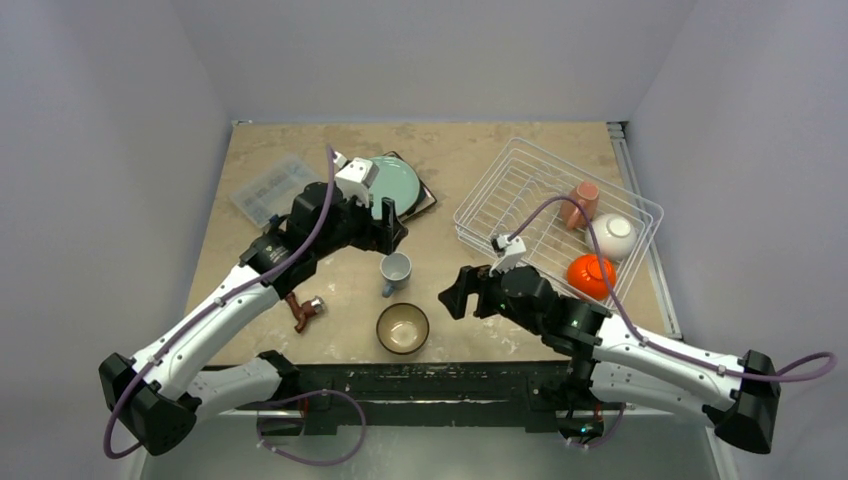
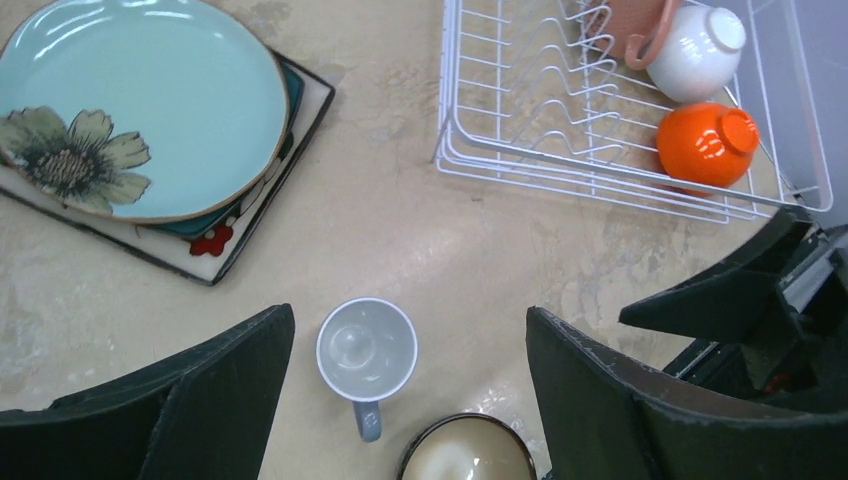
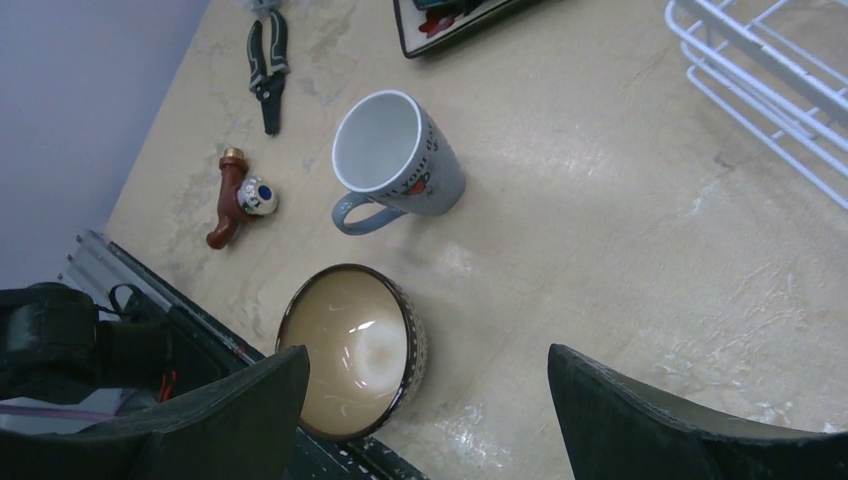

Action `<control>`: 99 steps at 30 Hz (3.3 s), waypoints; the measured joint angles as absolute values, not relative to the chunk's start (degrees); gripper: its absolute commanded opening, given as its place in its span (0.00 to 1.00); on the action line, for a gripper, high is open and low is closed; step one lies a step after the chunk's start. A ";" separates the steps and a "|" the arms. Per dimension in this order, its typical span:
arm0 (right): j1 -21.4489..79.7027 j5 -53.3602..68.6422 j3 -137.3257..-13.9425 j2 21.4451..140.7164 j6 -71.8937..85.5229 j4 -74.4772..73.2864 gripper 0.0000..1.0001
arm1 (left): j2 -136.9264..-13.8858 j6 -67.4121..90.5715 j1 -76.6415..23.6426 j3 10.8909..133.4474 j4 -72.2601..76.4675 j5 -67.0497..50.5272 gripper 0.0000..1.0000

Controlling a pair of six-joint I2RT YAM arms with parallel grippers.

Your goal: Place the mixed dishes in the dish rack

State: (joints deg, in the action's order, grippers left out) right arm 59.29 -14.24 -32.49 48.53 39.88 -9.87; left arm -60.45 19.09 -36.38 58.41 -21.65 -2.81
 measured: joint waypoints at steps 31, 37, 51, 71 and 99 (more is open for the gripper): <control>59.27 -18.46 -27.79 28.14 43.27 -17.28 0.93 | -58.85 52.93 -58.92 34.81 -35.75 8.80 0.47; 59.27 -18.59 -27.62 26.68 44.16 -18.79 0.93 | -63.57 53.45 -60.99 34.87 -35.66 14.22 0.38; 59.27 -18.55 -27.62 31.07 44.60 -18.87 0.93 | -67.35 52.45 -61.12 35.70 -32.42 15.90 0.00; 59.27 -20.16 -32.86 30.89 45.89 -25.06 0.93 | -60.82 20.14 -44.27 70.98 -33.93 2.39 0.00; 59.24 -4.51 -28.80 46.85 44.66 22.39 0.97 | -60.47 12.93 -43.11 62.76 -28.73 -9.65 0.00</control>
